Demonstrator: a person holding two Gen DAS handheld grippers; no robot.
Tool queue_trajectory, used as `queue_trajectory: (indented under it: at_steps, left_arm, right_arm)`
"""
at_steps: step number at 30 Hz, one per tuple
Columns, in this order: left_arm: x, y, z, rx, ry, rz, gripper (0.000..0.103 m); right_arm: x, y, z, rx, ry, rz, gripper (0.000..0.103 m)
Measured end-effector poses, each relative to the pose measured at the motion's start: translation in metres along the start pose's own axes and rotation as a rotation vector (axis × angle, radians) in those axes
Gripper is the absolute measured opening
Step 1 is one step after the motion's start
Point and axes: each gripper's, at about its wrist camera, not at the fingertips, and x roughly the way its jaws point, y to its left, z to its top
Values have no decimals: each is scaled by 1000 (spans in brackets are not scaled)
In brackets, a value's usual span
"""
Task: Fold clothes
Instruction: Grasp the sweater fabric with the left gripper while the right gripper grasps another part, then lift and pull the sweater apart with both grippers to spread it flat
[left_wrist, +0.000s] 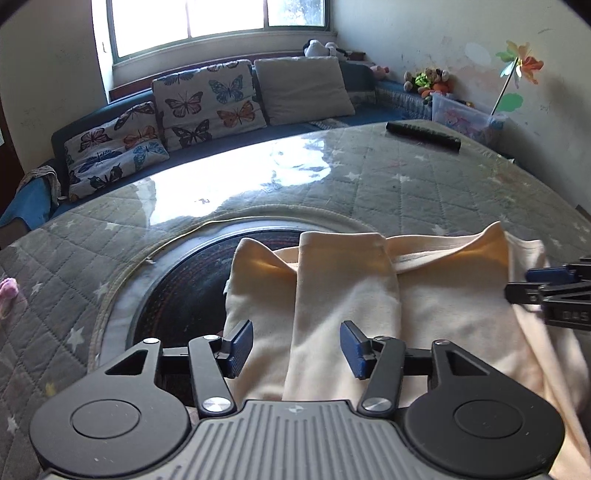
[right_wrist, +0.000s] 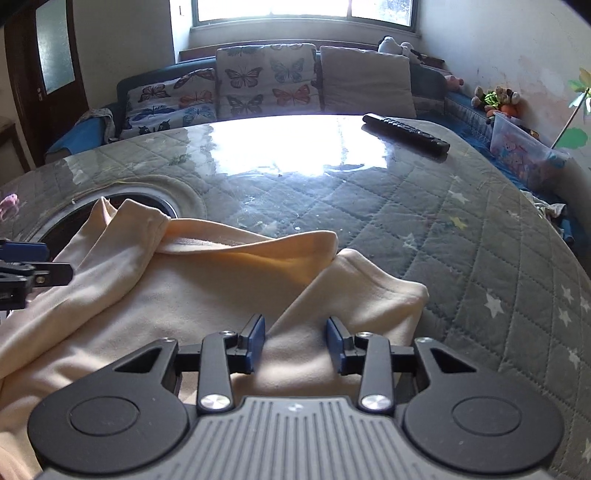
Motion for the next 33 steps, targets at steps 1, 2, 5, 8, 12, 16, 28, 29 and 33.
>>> queue_trajectory:
  at_steps: [1,2,5,8,12,16,28,29,33]
  left_arm:
    - [6,0,1,2,9,-4,54]
    - [11,0,2,1,13,-13,53]
    - [17,0,1,-7,13,-52,31]
    - [17,-3,0,5,-6,-65,5]
    - [3,2,-3,-4,-61,-32,2]
    - [-18,18,0,-53,-115,5,2]
    - [-90,74,-21,-164,-248,165,2]
    - [-97,82,-26,-183,-255,185,2]
    - [-122,117,-51,-267,-262,263,2]
  right_arm:
    - [-1,-1,0,-1,-3,-1,26]
    - [-2,-1,0,-1,-5,-2,18]
    - [-9,-7,1,12,-19,0,5]
    - [-17,-14,0,27,-38,-3,2]
    - [-24,-20,1,51,-53,1,1]
    - [-24,-23,2,69,-53,20,7]
    - [-1,8,-1,-5,-25,-8,28]
    - [-2,8,-2,-10,-27,-20,15]
    - [-19,-6,-8,33,-47,-22,2]
